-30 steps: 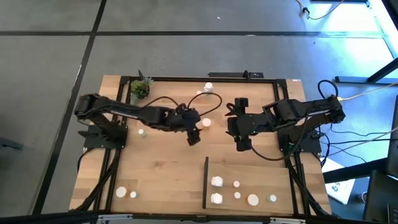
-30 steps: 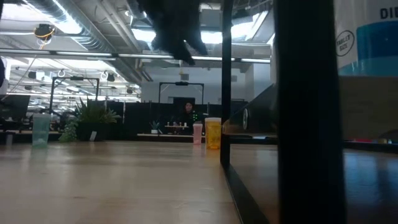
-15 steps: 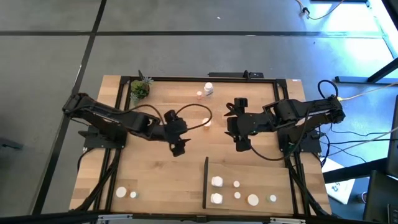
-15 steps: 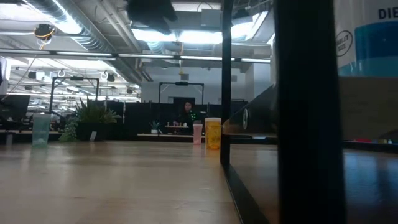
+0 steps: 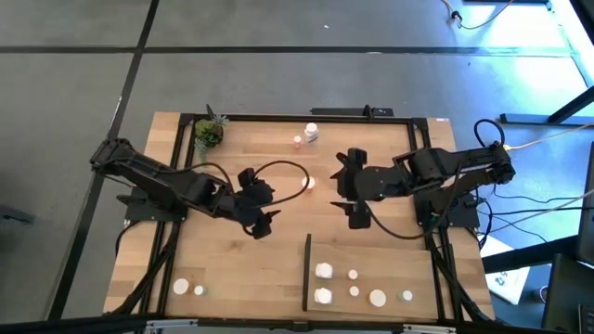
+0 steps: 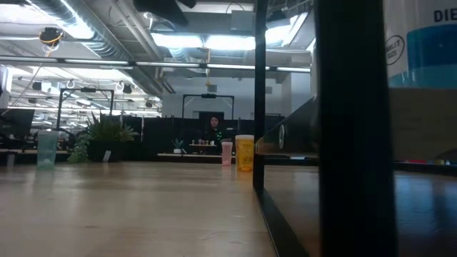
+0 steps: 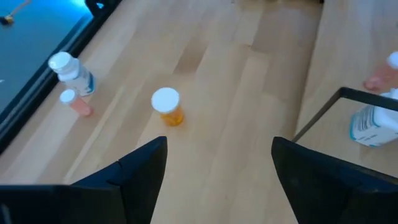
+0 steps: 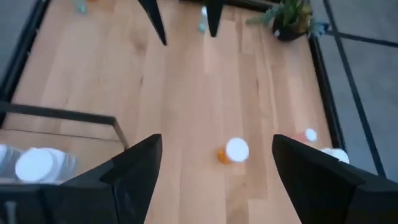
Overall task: Pick and place medicine bottles onto shelf by color
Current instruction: Put the bottom center orange pill bottle on the shelf
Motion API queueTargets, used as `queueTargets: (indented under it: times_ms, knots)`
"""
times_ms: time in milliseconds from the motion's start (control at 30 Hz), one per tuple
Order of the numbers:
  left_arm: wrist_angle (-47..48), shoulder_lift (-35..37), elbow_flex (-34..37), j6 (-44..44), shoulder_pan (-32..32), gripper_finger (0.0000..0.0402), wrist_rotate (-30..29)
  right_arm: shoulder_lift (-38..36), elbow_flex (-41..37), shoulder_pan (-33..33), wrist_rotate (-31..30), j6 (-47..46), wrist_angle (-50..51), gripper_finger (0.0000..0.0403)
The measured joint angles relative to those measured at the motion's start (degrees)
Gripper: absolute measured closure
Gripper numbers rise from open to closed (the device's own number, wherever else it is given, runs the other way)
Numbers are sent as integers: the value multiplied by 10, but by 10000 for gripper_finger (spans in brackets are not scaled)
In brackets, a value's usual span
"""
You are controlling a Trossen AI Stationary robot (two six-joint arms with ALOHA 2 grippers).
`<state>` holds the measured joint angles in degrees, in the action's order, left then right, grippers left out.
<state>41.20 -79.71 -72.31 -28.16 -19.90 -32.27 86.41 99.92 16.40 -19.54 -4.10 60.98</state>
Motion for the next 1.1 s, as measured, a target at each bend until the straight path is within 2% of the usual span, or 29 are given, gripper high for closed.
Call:
queueTargets:
  times_ms: [233,400,467,633,800,933,1100]
  knots:
    - [4,22,0,-2,-1,118,-20,0,0,-1,-9,-46,-99,97]
    - [16,43,0,9,-2,118,-29,3,0,-29,2,-17,-73,97]
    - [26,54,0,8,-2,118,-37,7,-7,-49,30,-16,-68,97]
    - [57,83,0,1,-2,118,-49,16,-75,-114,149,3,-81,97]
    - [88,101,0,2,1,118,-54,21,-162,-165,182,56,-146,97]
    - [115,107,0,2,3,118,-60,26,-208,-193,228,60,-184,97]
    - [128,116,-1,2,15,118,-60,44,-228,-216,226,76,-217,97]
